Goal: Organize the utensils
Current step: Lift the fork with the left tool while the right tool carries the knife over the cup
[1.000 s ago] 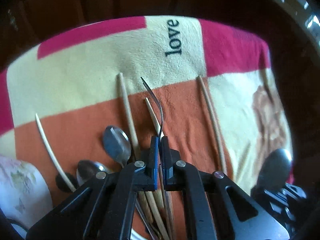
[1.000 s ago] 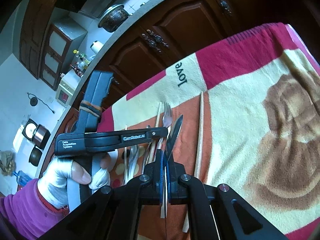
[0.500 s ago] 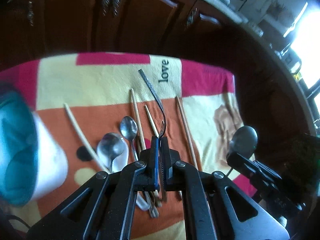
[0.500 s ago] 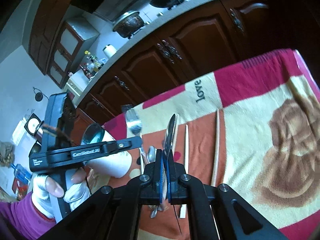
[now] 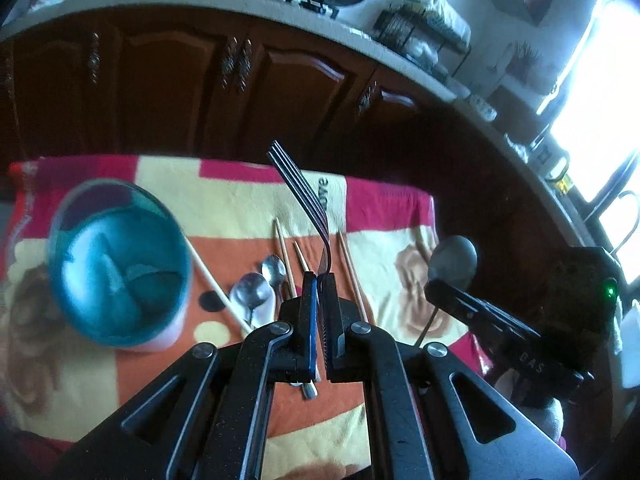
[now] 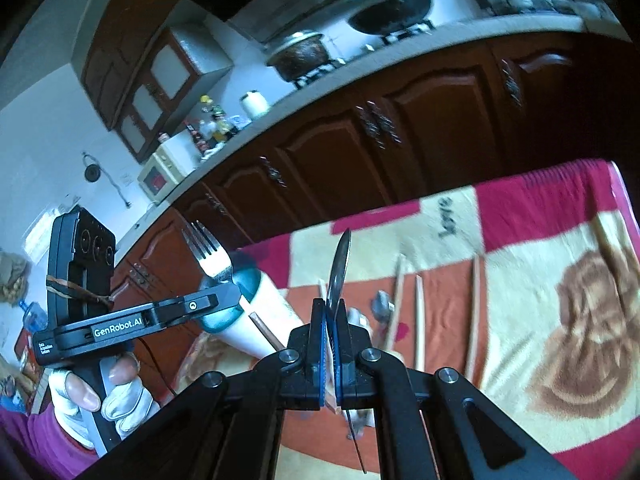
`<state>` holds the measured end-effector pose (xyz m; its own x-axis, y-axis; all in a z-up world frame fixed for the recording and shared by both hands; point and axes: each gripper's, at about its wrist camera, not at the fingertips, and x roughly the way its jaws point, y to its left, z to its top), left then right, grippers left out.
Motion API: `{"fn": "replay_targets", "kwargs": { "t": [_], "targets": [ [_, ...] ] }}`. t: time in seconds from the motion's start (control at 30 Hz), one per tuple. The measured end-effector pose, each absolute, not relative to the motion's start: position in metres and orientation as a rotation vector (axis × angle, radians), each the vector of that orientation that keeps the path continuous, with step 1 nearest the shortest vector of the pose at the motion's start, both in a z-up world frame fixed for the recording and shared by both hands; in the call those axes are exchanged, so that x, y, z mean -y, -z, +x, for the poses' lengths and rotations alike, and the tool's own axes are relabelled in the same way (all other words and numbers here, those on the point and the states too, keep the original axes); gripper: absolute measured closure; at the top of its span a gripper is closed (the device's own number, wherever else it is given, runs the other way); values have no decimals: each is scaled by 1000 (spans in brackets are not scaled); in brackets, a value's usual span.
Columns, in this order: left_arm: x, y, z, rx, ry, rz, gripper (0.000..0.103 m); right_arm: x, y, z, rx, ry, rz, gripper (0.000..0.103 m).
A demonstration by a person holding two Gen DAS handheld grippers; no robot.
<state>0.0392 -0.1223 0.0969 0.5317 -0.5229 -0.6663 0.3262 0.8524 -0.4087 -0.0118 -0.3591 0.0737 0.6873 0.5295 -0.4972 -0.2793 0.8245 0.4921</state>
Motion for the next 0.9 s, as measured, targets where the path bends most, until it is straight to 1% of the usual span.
{"fn": "replay_targets", "kwargs": {
  "t": [0.27,0.4,0.53,0.7,0.9],
  "targets": [
    [48,-153,40,-765,413,-233,102,304,-125,15,-584,-559,344,101],
    [12,-163,48,-722,331,-225,102,264,-142,41,-552,-616,335,101],
    [-11,-153,62,-707,258,-239,102,219,-147,71,-534,-658,312,101],
    [-11,-132,73,-673,183,-190,102,179,-141,102,-515,-659,276,101],
    [-2,-107,81,-649,132,-102,102,163,-106,126,-532,-635,275,101]
  ]
}}
